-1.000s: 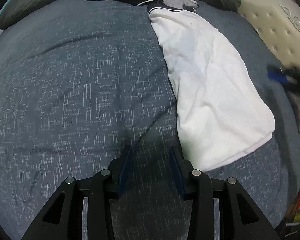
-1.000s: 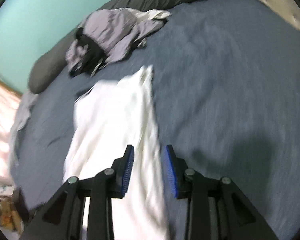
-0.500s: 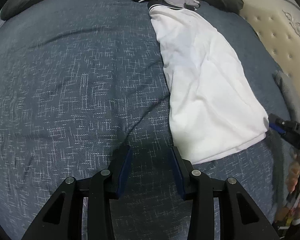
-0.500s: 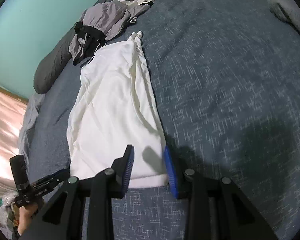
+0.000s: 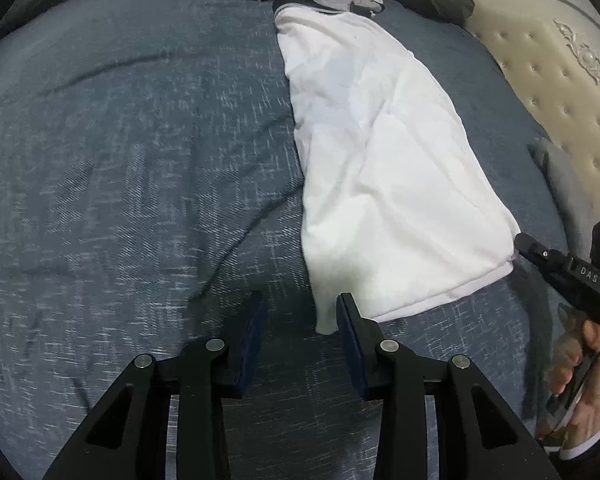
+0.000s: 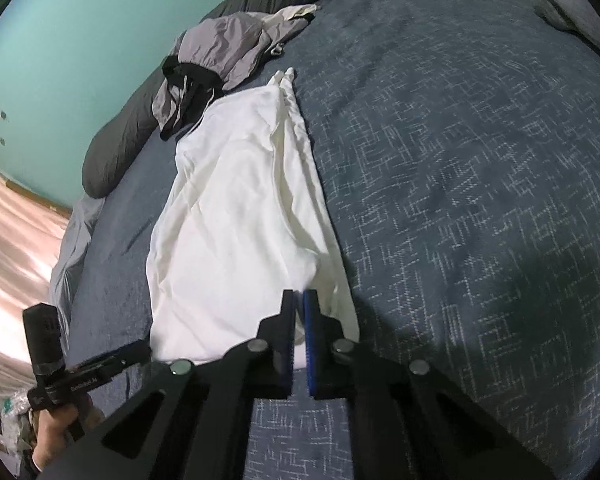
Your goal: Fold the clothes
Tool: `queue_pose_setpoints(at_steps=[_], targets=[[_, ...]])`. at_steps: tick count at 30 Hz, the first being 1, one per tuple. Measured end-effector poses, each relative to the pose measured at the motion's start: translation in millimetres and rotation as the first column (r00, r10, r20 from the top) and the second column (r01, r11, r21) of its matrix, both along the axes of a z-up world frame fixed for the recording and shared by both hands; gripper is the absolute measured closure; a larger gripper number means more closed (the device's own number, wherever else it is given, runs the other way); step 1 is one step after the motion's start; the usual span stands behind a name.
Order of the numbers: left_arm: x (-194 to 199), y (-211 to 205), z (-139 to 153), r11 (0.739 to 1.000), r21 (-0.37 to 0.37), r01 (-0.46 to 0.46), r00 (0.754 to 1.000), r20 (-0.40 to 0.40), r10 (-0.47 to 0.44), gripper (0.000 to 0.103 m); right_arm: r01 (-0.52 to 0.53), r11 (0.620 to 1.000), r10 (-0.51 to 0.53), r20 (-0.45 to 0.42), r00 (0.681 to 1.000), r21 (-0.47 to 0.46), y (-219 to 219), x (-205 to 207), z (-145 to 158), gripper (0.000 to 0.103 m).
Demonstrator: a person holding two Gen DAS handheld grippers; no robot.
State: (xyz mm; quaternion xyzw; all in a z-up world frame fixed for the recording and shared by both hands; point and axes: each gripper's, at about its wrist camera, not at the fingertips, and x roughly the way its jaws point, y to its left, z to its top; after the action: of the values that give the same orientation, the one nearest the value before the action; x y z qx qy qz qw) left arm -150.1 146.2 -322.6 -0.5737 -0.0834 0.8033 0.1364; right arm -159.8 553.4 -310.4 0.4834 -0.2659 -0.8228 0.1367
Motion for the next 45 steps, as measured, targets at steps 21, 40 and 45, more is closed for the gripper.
queue_pose_setpoints(at_steps=[21, 40, 45], targets=[[26.1, 14.7, 6.2, 0.997, 0.078, 0.028, 1.000, -0.013, -0.027, 0.100, 0.042, 0.995, -0.045, -0.040, 0.998, -0.086, 2.5, 18.8, -1.9, 0.101], [41.8, -14.0, -6.9, 0.999, 0.051, 0.016, 1.000, 0.012, -0.017, 0.100, 0.069, 0.997, -0.070, -0.028, 0.997, -0.014, 14.7, 34.4, 2.1, 0.102], [35.2, -15.2, -13.5, 0.999, 0.034, 0.017, 1.000, 0.016, -0.017, 0.100, 0.063, 0.998, -0.063, -0.002, 0.998, 0.018, 11.8, 31.0, -6.1, 0.102]])
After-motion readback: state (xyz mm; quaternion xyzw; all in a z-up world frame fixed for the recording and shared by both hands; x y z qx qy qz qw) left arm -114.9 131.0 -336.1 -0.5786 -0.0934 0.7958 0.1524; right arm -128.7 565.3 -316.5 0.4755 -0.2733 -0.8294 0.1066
